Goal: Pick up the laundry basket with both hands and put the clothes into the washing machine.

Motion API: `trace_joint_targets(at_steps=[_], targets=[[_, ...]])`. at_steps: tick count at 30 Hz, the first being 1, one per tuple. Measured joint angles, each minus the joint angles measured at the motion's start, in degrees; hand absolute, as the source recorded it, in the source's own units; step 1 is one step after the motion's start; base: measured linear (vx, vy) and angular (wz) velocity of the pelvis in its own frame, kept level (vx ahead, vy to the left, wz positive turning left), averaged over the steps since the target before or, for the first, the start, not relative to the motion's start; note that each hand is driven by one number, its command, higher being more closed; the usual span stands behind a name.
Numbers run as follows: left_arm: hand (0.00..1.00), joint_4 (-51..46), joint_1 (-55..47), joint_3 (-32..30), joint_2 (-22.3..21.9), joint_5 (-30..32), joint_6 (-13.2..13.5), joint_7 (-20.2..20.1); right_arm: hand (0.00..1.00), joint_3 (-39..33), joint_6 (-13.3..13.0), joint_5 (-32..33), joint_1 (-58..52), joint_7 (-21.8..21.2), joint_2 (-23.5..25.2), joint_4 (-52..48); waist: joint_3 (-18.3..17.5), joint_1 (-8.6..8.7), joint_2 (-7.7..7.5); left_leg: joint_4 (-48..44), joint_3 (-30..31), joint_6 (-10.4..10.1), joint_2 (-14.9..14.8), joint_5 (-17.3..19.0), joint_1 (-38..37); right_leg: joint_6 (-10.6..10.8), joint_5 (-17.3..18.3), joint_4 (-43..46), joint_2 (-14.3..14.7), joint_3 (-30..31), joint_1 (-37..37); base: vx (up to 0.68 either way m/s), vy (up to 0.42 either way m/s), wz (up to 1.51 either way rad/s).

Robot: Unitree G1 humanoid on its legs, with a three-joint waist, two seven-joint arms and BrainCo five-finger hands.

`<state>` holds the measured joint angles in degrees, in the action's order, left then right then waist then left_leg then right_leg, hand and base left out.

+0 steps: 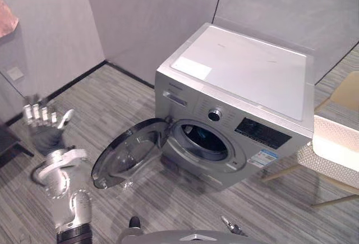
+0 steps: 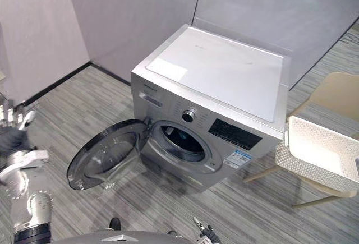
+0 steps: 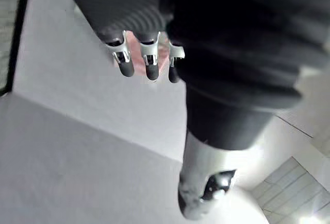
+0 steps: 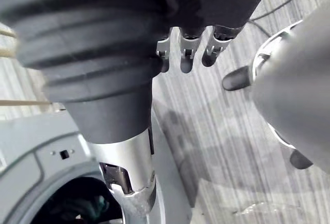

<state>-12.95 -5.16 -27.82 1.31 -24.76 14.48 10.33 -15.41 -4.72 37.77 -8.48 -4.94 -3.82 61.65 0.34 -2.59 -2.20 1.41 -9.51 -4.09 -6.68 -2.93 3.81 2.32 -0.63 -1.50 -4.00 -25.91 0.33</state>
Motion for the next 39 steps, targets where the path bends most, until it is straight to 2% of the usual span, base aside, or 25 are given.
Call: trace_joint_targets(at_steps=[4,8,11,12,14,17,18,21,22,23,24,25,26,27,29,30,31,33,35,36,39], targets=[[0.0,2.8,0.1,-7.1,1.3,6.4,-0.5,3.5,0.0,-4.8,0.2,-2.1,-2.7,-0.2,-0.2,0.0,0.0,0.46,-0.01,2.1,-0.2,0.0,0.1,-1.5,-0.1,0.0,-1.6,-2.4,0.4,-0.1,0.1,-0.03,0.002,-0.03],[0.0,10.5,1.8,-14.9,5.6,11.0,-2.4,7.5,0.0,-8.3,1.5,-2.3,-5.7,-1.2,0.1,-0.3,0.1,0.77,0.01,3.0,-1.7,0.1,0.2,-1.8,0.4,0.0,-2.7,-3.4,0.2,0.2,-1.1,-0.01,0.037,-0.15],[0.0,14.4,2.3,-15.3,12.1,15.0,-3.5,9.3,0.0,-8.3,2.1,-2.3,-7.0,-1.2,1.4,-3.2,0.2,0.89,-0.81,2.9,-5.0,0.2,-0.5,-1.8,2.5,0.1,-3.1,-3.4,0.3,1.4,-4.0,0.0,0.031,-0.21],[0.0,17.0,3.1,-15.3,14.5,18.6,-3.9,10.0,0.0,-8.3,2.2,-2.2,-7.0,-1.3,1.6,-4.9,0.3,0.93,-1.23,2.7,-6.7,0.2,-1.0,-2.0,4.0,0.0,-3.6,-3.2,0.3,1.7,-5.7,0.0,0.008,-0.2],[0.0,22.5,5.9,-15.1,16.7,20.6,-4.5,10.0,0.0,-7.8,2.1,-2.2,-6.7,-1.3,1.6,-7.1,1.0,1.05,-1.8,2.7,-7.9,0.4,-1.1,-2.6,5.6,-0.2,-4.5,-3.1,0.2,1.9,-7.5,0.01,0.019,-0.1],[0.0,34.4,12.6,-14.0,18.4,19.7,-5.5,7.8,0.0,-5.1,1.9,-2.1,-6.0,-1.5,1.7,-9.8,3.7,1.11,-2.71,1.8,-7.9,0.4,-1.3,-2.8,7.4,-0.2,-5.1,-3.1,0.1,1.7,-8.8,0.0,0.011,0.01],[0.0,40.7,15.7,-12.3,18.2,18.0,-6.3,6.5,0.0,-2.8,1.9,-2.0,-5.7,-2.0,1.9,-11.6,4.5,1.21,-3.12,1.3,-7.9,0.3,-1.7,-2.6,8.8,-0.2,-5.3,-2.8,0.2,1.7,-10.0,0.0,0.0,0.0],[0.0,49.2,20.1,-8.7,16.7,16.9,-8.2,4.4,0.0,0.1,1.8,-1.5,-4.3,-2.1,2.9,-14.1,6.1,1.53,-4.21,0.6,-7.8,0.2,-2.1,-2.5,9.6,-0.2,-5.3,-2.5,0.4,1.6,-10.6,0.0,0.0,0.0],[0.0,52.8,21.6,-5.9,12.9,16.1,-8.8,3.7,0.0,2.4,1.6,-1.4,-4.0,-2.0,3.5,-16.1,6.3,1.75,-4.67,0.6,-7.7,0.2,-2.1,-2.3,9.7,-0.2,-5.3,-2.5,0.4,1.4,-10.6,0.0,0.0,0.0],[0.0,54.2,21.8,-4.6,11.1,15.7,-8.9,3.3,0.0,3.5,1.3,-1.2,-3.9,-2.0,3.6,-16.7,6.4,1.75,-4.74,0.6,-7.7,0.2,-2.2,-2.2,9.7,0.0,-5.4,-2.5,0.4,1.4,-10.6,0.04,0.032,0.02],[0.0,56.0,21.9,-4.5,6.3,13.7,-7.3,5.0,0.0,4.5,1.2,-0.9,-3.6,-2.0,4.0,-17.8,6.4,1.47,-4.67,0.6,-7.7,0.4,-2.1,-2.1,9.6,0.3,-5.7,-2.5,0.4,1.3,-10.6,0.06,0.05,-0.03],[0.0,57.1,20.9,-2.2,4.8,13.5,-6.4,5.4,0.0,4.4,1.1,-0.9,-2.9,-1.9,4.4,-18.0,6.7,0.9,-4.41,0.5,-8.0,0.3,-2.0,-2.4,9.2,0.3,-5.7,-2.4,0.2,1.4,-10.4,0.06,0.055,-0.05],[0.0,58.6,20.1,-0.3,4.8,13.1,-6.5,5.1,0.0,4.0,1.1,-0.9,-2.3,-1.9,4.6,-17.8,6.8,0.57,-4.17,0.5,-8.1,0.3,-1.9,-2.4,9.0,0.3,-5.7,-2.3,0.1,1.4,-10.3,0.06,0.063,-0.03],[0.0,62.1,18.4,4.5,4.5,12.4,-7.0,4.0,0.0,3.1,1.1,-0.2,-1.0,-1.8,5.1,-17.7,7.1,0.17,-3.35,0.6,-8.1,0.3,-1.7,-2.4,8.7,0.4,-5.6,-1.8,-0.2,1.4,-10.3,0.05,0.07,0.0],[0.0,66.4,15.5,10.6,3.1,11.4,-7.7,2.2,0.0,2.7,1.1,0.4,1.4,-0.9,5.9,-16.4,7.1,0.22,-3.2,0.9,-8.3,0.3,-0.9,-2.4,8.1,0.7,-5.3,-1.8,-0.9,1.5,-9.9,0.04,0.091,0.06],[0.0,68.3,14.1,17.0,1.6,11.3,-8.5,0.7,0.0,2.2,1.2,0.5,2.6,-0.4,6.3,-14.9,7.1,0.51,-3.16,1.0,-7.9,0.3,-0.2,-2.4,7.4,1.4,-4.9,-1.8,-1.6,1.3,-8.9,0.03,0.097,0.18],[0.0,68.8,13.3,20.9,0.8,11.3,-8.9,0.2,0.0,1.9,1.2,0.5,3.0,-0.1,6.6,-14.0,7.1,0.62,-3.1,1.2,-7.6,0.4,0.2,-2.4,6.8,1.6,-4.7,-1.8,-1.9,1.2,-8.3,0.03,0.126,0.31],[0.0,69.0,11.1,40.0,-0.9,12.4,-10.3,-1.9,0.0,1.7,1.0,0.8,3.4,0.2,7.1,-12.2,7.0,1.43,-2.99,2.8,-6.1,1.1,1.8,-3.0,4.8,2.4,-4.1,-1.4,-3.3,-0.1,-6.2,0.0,0.122,0.37],[0.0,67.1,10.9,53.0,0.0,14.6,-10.6,-4.0,0.0,1.7,0.8,1.0,4.4,0.3,7.1,-10.8,7.0,2.04,-2.94,3.0,-5.6,1.5,2.6,-3.2,4.6,2.8,-3.7,-0.5,-4.1,-0.7,-6.1,-0.02,0.124,0.31],[0.0,63.1,11.0,63.2,1.3,17.9,-10.6,-7.3,0.0,1.8,0.8,1.2,4.7,0.3,6.7,-10.5,6.9,2.73,-2.8,3.0,-4.5,1.9,3.4,-3.4,4.6,3.1,-3.6,0.1,-4.9,-1.6,-5.8,-0.02,0.137,0.31],[0.0,53.9,11.9,74.9,2.9,21.7,-10.6,-12.8,0.0,1.7,0.1,1.3,4.9,0.3,5.8,-8.2,6.5,3.3,-2.42,3.1,-4.0,2.6,4.8,-3.4,3.0,3.3,-3.6,0.1,-6.0,-1.9,-3.8,0.0,0.142,0.19]])
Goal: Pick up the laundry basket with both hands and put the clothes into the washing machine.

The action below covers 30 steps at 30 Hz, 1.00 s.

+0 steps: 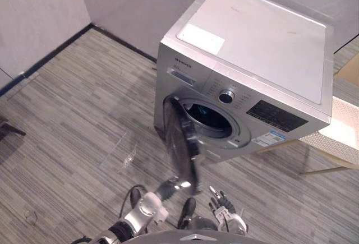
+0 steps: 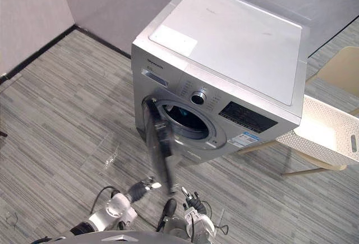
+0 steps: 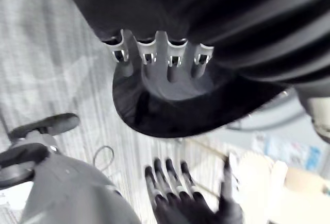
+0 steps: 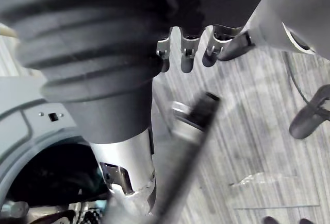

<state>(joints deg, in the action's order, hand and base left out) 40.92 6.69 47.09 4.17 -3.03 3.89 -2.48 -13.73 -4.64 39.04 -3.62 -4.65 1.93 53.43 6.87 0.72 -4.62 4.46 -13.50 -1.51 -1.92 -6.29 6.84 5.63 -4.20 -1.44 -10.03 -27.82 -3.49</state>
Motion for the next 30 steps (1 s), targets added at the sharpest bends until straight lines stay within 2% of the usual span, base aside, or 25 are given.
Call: trace_joint_targets(at_steps=[2,3,7,9,12,15,19,22,26,27,28,29,30], targets=[[0.0,-3.3,0.9,1.9,0.1,0.5,0.0,-1.7,0.0,-0.1,-0.2,0.0,0.0,0.0,-0.5,1.0,-0.6,0.58,0.49,0.1,0.4,0.3,0.4,-0.1,0.0,0.1,0.0,-0.2,-0.3,-0.4,0.4,-0.01,0.089,0.15],[0.0,-7.4,2.5,2.7,0.1,-0.2,0.1,-3.0,0.0,-0.7,-0.1,0.0,0.0,0.0,-1.0,1.7,-1.1,1.18,1.29,0.3,0.6,0.3,0.7,0.1,0.0,0.0,-0.1,-0.7,-0.5,-0.8,0.7,-0.03,0.074,0.11],[0.0,-12.4,8.6,3.0,0.2,-3.7,0.6,-3.3,0.0,-1.0,0.0,-0.1,0.0,-0.1,-2.5,2.8,-1.7,2.06,2.48,0.3,-2.9,0.4,0.5,0.5,-1.7,-0.1,-1.6,-2.1,-0.2,2.6,0.8,-0.04,0.042,-0.4],[0.0,-13.3,12.6,2.9,0.0,-4.8,1.4,-3.0,0.0,-1.1,0.2,-0.9,-0.1,-0.1,-3.4,3.9,-2.4,4.06,3.14,0.4,-6.2,0.5,0.3,1.2,-3.3,-0.3,-2.4,-3.0,0.2,5.8,0.7,-0.02,0.0,-0.83],[0.0,-13.3,14.2,2.3,-1.2,-5.8,2.2,-2.7,0.0,-2.7,1.2,-1.3,-2.4,0.0,-3.7,4.4,-3.3,6.0,4.1,0.4,-9.0,0.2,0.1,2.1,-4.8,-0.2,-2.8,-3.3,0.4,8.9,0.3,0.02,-0.007,-0.62],[0.0,-12.3,13.8,2.3,-2.0,-5.8,2.5,-3.0,0.0,-7.4,1.9,-2.5,-4.2,0.1,-3.5,6.9,-3.6,6.72,4.39,0.4,-11.1,0.1,-0.4,2.9,-6.3,-0.2,-2.9,-3.5,0.9,11.2,0.4,0.04,-0.025,-0.47],[0.0,-7.2,11.4,0.0,-1.9,-5.8,2.6,-3.5,0.0,-12.6,2.7,-3.5,-5.7,0.2,-3.0,9.2,-3.6,7.29,4.28,0.4,-11.5,-0.3,-0.8,3.2,-7.2,0.2,-2.8,-3.5,1.3,11.4,1.0,0.03,-0.035,-0.07],[0.0,2.3,8.6,-4.7,-1.9,-5.3,1.9,-4.2,0.0,-15.2,3.4,-3.5,-6.4,0.2,-2.6,10.5,-3.8,7.15,3.98,0.4,-10.7,-0.4,-0.9,3.3,-7.7,0.5,-2.3,-3.6,1.2,10.6,1.8,0.02,-0.021,0.13],[0.0,18.7,6.2,-17.8,-1.0,-0.3,0.4,-3.6,0.0,-15.4,3.9,-3.8,-5.7,0.1,-2.2,10.6,-4.1,6.43,3.02,0.4,-9.4,-0.5,-0.8,3.3,-7.7,0.5,-1.8,-3.6,1.2,8.9,2.7,0.02,-0.014,0.2],[0.0,24.4,5.4,-25.9,-0.3,1.2,-0.3,-2.5,0.0,-13.8,3.9,-5.3,-4.9,0.1,-2.5,10.8,-4.0,6.3,2.69,0.4,-9.0,-0.5,-0.8,3.3,-7.7,0.6,-1.8,-3.6,1.1,8.5,3.0,0.03,-0.013,0.13],[0.0,26.8,4.5,-31.4,0.4,2.3,-0.8,-1.5,0.0,-13.2,3.9,-5.8,-4.3,0.1,-2.6,10.9,-4.0,6.0,2.57,0.4,-8.9,-0.4,-0.8,3.3,-7.7,0.6,-1.7,-3.6,1.1,8.4,3.1,0.02,-0.01,0.1],[0.0,27.7,3.6,-34.6,1.0,3.0,-1.1,-0.9,0.0,-13.1,3.9,-6.0,-3.9,0.1,-2.6,11.1,-4.1,5.72,2.5,0.4,-8.9,-0.4,-0.8,3.4,-7.7,0.6,-1.7,-3.6,1.1,8.4,3.1,0.0,0.0,0.0],[0.0,27.8,1.3,-42.0,2.3,4.1,-1.7,0.6,0.0,-12.1,4.0,-7.2,-2.8,0.0,-2.8,11.2,-4.1,5.35,2.47,0.4,-8.9,-0.3,-0.7,3.4,-7.7,0.4,-1.8,-3.6,1.1,8.4,3.3,0.03,-0.001,-0.01]])
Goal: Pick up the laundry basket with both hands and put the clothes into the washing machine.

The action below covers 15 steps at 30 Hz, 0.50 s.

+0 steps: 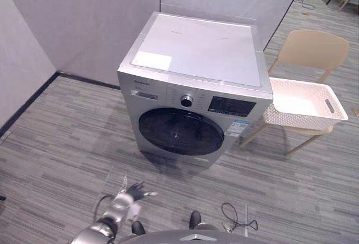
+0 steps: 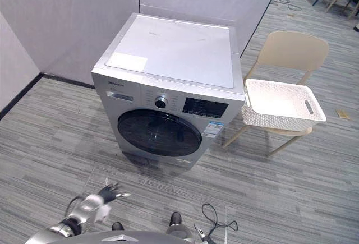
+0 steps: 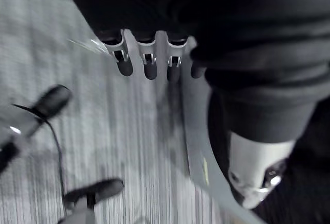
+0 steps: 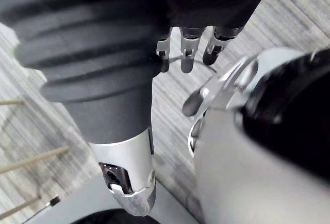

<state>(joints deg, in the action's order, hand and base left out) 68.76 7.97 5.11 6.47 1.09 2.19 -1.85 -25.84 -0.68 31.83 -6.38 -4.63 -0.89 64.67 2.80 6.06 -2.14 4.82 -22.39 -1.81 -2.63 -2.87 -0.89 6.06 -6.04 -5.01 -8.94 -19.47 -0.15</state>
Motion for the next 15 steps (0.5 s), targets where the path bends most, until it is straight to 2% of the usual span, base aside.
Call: trace_joint_targets(at_steps=[1,3,5,7,8,9,10,11,12,13,14,15], targets=[[0.0,-0.1,-2.3,-6.8,1.1,0.8,-0.5,1.1,0.0,0.4,0.3,-0.8,1.0,-0.2,-0.3,0.0,0.0,-0.59,0.01,0.0,0.0,0.1,0.1,0.1,-0.1,0.0,0.0,0.0,-0.1,0.0,0.1,0.04,0.0,-0.01],[0.0,-0.3,-5.4,-14.4,3.0,1.3,-1.2,2.9,0.0,0.4,0.7,-0.8,2.1,-0.2,-0.5,0.0,0.0,-2.03,0.03,0.0,0.9,0.4,0.6,0.2,-0.2,0.3,0.3,0.2,-0.6,-0.9,0.7,0.04,0.015,0.18],[0.0,-0.8,-7.1,-16.5,3.8,1.1,-1.2,3.1,0.0,0.3,0.9,-1.2,2.5,-0.3,-0.8,0.0,0.0,-2.37,0.26,0.0,2.8,0.6,1.4,0.6,-0.3,1.3,1.4,0.5,-1.5,-3.3,2.1,0.05,0.054,0.62],[0.0,-1.2,-9.2,-16.7,3.6,0.7,-1.2,3.0,0.0,0.3,0.9,-3.4,2.7,-0.3,-1.8,0.0,0.2,-3.19,0.69,0.0,5.0,1.8,3.0,1.6,-1.4,2.3,4.4,5.0,-3.9,-5.4,2.5,0.06,0.119,0.72],[0.0,-1.7,-11.2,-16.7,3.1,0.7,-1.2,2.9,0.0,0.2,0.9,-4.6,2.5,-0.3,-2.1,0.0,0.4,-3.81,0.2,0.0,6.1,2.6,4.4,2.4,-2.5,2.9,7.0,10.1,-6.5,-6.6,2.6,0.17,0.188,0.82],[0.0,-1.9,-12.9,-16.6,2.3,0.8,-1.1,2.8,0.0,-0.1,0.8,-5.3,2.2,-0.4,-3.2,0.2,0.3,-4.1,0.71,0.0,8.9,3.9,6.4,3.4,-4.3,3.5,9.7,18.5,-10.1,-8.1,2.8,0.18,0.191,0.9],[0.0,-2.0,-13.8,-16.6,1.6,0.7,-1.1,2.8,0.0,-0.1,0.6,-5.3,2.1,-0.4,-3.7,0.5,0.2,-4.37,0.48,0.0,10.0,4.3,6.8,3.6,-4.7,2.8,9.9,23.2,-11.7,-8.2,1.5,0.19,0.189,1.1],[0.0,-2.5,-14.9,-16.2,1.0,0.7,-1.1,2.8,0.0,-0.5,-0.5,-5.3,1.9,-0.4,-4.6,0.4,0.1,-4.38,0.89,-0.1,12.8,5.0,7.5,3.9,-5.7,0.5,8.5,33.8,-14.8,-7.2,-1.3,0.17,0.159,1.04],[0.0,-2.9,-15.5,-16.2,0.8,0.5,-1.0,2.8,0.0,-1.5,-0.7,-5.3,1.9,-0.4,-4.9,0.4,0.2,-4.46,0.69,-0.5,15.0,5.3,8.1,3.9,-6.4,-3.1,5.9,41.3,-16.5,-4.3,-4.0,0.15,0.128,1.12],[0.0,-3.0,-15.6,-16.2,0.5,0.1,-1.0,2.8,0.0,-1.7,-0.6,-5.3,2.0,-0.4,-4.9,0.4,0.4,-4.46,1.21,-1.6,16.7,6.0,8.4,4.3,-6.5,-5.5,3.7,46.4,-17.2,-1.4,-6.1,0.18,0.08,1.19],[0.0,-3.4,-15.6,-16.4,0.6,-1.0,-1.0,3.0,0.0,-1.8,-0.4,-5.2,2.2,-0.4,-4.2,0.8,1.1,-4.63,-0.14,-3.9,20.0,7.1,8.4,5.4,-7.1,-5.3,3.5,55.3,-16.1,4.4,-9.7,0.23,0.036,1.35],[0.0,-4.5,-15.8,-16.8,0.6,-2.0,-1.0,2.9,0.0,-1.3,-0.3,-5.2,2.2,-0.4,-2.6,1.1,1.6,-5.2,-0.95,-6.3,23.0,7.6,8.2,6.6,-7.0,-3.5,6.9,61.6,-12.5,9.0,-12.7,0.27,0.037,1.33]])
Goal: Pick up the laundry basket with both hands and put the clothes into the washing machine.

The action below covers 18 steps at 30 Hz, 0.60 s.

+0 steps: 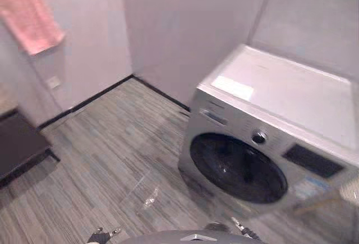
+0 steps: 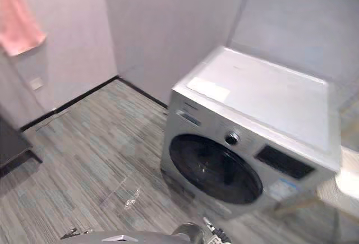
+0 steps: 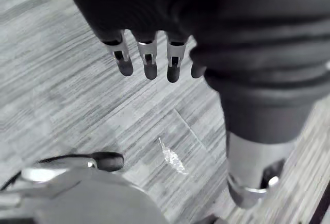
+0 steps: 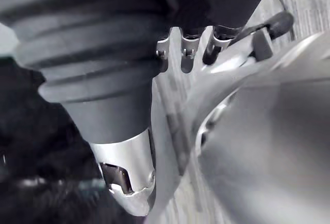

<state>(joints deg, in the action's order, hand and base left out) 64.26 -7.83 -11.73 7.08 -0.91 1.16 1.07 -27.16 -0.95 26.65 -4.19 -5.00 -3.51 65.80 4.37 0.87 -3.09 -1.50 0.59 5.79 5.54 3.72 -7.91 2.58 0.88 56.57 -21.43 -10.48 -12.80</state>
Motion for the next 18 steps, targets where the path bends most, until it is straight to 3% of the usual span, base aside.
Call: trace_joint_targets(at_steps=[2,3,4,5,6,9,11,12,13,16,17,18], targets=[[0.0,-0.8,-0.1,-1.4,-0.4,-0.3,0.0,0.0,0.0,0.0,0.0,1.2,-0.1,0.0,2.1,-0.4,0.1,0.09,-0.09,-3.1,4.4,0.2,-0.1,1.9,0.3,1.1,4.7,2.2,5.4,4.4,-3.1,0.23,-0.011,1.39],[0.0,-1.2,-0.1,-1.8,-0.7,-0.4,0.0,0.1,0.0,1.2,0.0,1.7,-0.3,0.1,2.1,-1.6,0.1,0.64,0.11,-4.7,7.4,0.1,0.4,3.2,0.6,3.2,6.6,-0.4,7.4,5.8,-4.5,0.17,-0.033,1.45],[0.0,-1.6,0.0,-1.8,-1.0,-0.5,0.0,0.1,0.0,1.8,0.0,2.2,-0.5,0.0,2.0,-2.1,0.1,0.54,0.32,-5.3,8.8,0.2,0.7,3.8,0.7,3.5,7.3,-2.9,8.2,6.3,-5.2,0.16,-0.05,1.28],[0.0,-2.7,0.0,-1.8,-1.4,-0.5,0.0,0.2,0.0,2.3,-0.1,2.5,-0.6,0.1,2.0,-2.5,0.3,0.44,0.63,-5.5,11.0,0.0,0.9,4.4,0.0,3.3,7.8,-8.2,9.1,7.0,-5.3,0.22,-0.124,1.48],[0.0,-3.7,0.5,-1.8,-1.9,0.0,0.1,0.3,0.0,4.4,-0.1,2.8,-0.9,0.3,1.9,-3.2,0.0,0.69,1.1,-5.7,15.4,-1.0,0.9,5.6,-0.9,3.2,7.6,-23.0,11.3,11.2,-3.6,0.25,-0.157,1.48],[0.0,-4.8,1.5,-1.8,-2.4,1.7,0.2,0.5,0.0,5.0,-0.1,2.8,-0.9,0.3,2.0,-3.7,0.0,0.59,1.03,-7.3,19.5,-2.3,0.7,8.0,-0.9,3.2,4.8,-35.9,13.3,17.4,-1.8,0.22,-0.199,1.0],[0.0,-5.3,2.7,-2.1,-3.1,4.5,0.2,0.9,0.0,6.5,0.0,2.8,-0.8,0.3,2.9,-2.7,-0.8,0.73,-0.3,-11.0,23.0,-3.8,0.7,11.9,-0.3,2.9,-2.4,-43.6,13.5,16.7,1.8,0.43,-0.461,0.9],[0.0,-4.9,3.2,-2.7,-3.9,5.1,0.2,1.2,0.0,6.2,0.0,2.9,-0.3,0.3,2.3,-1.8,-1.0,0.75,0.08,-11.9,23.4,-4.4,-0.7,13.1,-0.4,6.3,-2.6,-43.0,13.9,15.1,2.1,0.44,-0.479,0.84],[0.0,-4.9,3.0,-3.2,-6.6,5.6,0.3,1.2,0.0,6.3,0.0,2.7,0.8,0.3,1.0,-1.8,-1.1,0.96,2.55,-13.8,21.1,-5.8,-3.8,13.3,0.0,3.7,-1.1,-42.5,16.4,12.0,3.0,0.28,-0.304,0.53],[0.0,-5.0,3.8,-3.9,-7.7,5.3,0.8,1.4,0.0,7.1,-0.2,2.7,1.9,0.4,0.4,-1.9,-0.4,1.05,3.66,-21.1,17.7,-7.6,-6.3,12.5,2.7,0.9,1.0,-42.5,18.5,8.9,5.3,0.29,-0.351,0.5],[0.0,-5.1,4.2,-4.9,-7.7,4.3,0.8,2.0,0.0,8.9,0.0,2.7,2.2,0.5,0.1,-1.9,-0.1,1.31,3.54,-30.1,14.8,-10.6,-6.8,11.1,6.3,0.2,1.5,-43.8,18.9,6.9,7.8,0.15,-0.239,0.58],[0.0,-5.3,4.8,-5.6,-8.0,3.8,0.8,2.4,0.0,11.4,2.5,2.8,2.1,-0.8,-1.2,-1.8,0.6,1.15,3.78,-39.1,10.2,-13.4,-8.4,8.0,10.0,-0.6,2.0,-44.8,19.5,5.1,10.9,0.2,-0.317,0.61]])
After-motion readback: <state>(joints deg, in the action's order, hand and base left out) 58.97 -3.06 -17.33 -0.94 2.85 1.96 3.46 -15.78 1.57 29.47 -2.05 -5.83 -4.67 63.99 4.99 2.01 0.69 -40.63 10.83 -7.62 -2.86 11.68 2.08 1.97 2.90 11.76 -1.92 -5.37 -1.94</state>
